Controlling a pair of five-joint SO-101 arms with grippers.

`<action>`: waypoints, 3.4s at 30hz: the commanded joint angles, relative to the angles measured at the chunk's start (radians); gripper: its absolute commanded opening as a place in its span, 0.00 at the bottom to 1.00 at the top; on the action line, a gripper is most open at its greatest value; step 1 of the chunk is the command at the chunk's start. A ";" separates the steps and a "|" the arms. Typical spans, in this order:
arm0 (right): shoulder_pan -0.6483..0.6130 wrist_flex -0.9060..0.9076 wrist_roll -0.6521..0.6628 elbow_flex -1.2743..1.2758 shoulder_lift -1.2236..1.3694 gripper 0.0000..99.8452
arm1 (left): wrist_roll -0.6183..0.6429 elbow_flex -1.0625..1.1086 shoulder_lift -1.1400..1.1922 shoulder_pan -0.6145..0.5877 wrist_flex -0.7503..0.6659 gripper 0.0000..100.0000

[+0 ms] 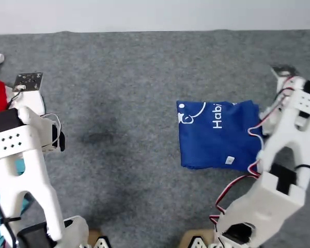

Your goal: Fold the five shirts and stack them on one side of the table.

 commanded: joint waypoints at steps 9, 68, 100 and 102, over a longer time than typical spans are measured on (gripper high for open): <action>-0.148 -0.291 0.002 -0.057 0.179 0.07 | 0.005 -0.012 -0.029 0.008 -0.026 0.14; -0.306 0.174 -0.336 -0.212 -0.140 0.06 | -0.032 -0.012 -0.035 -0.005 -0.020 0.14; -0.309 0.157 -0.740 0.471 -0.656 0.01 | -0.143 -0.015 -0.034 -0.176 -0.028 0.14; -0.311 0.068 -0.852 0.566 -0.679 0.01 | -0.143 -0.015 -0.034 -0.175 -0.028 0.14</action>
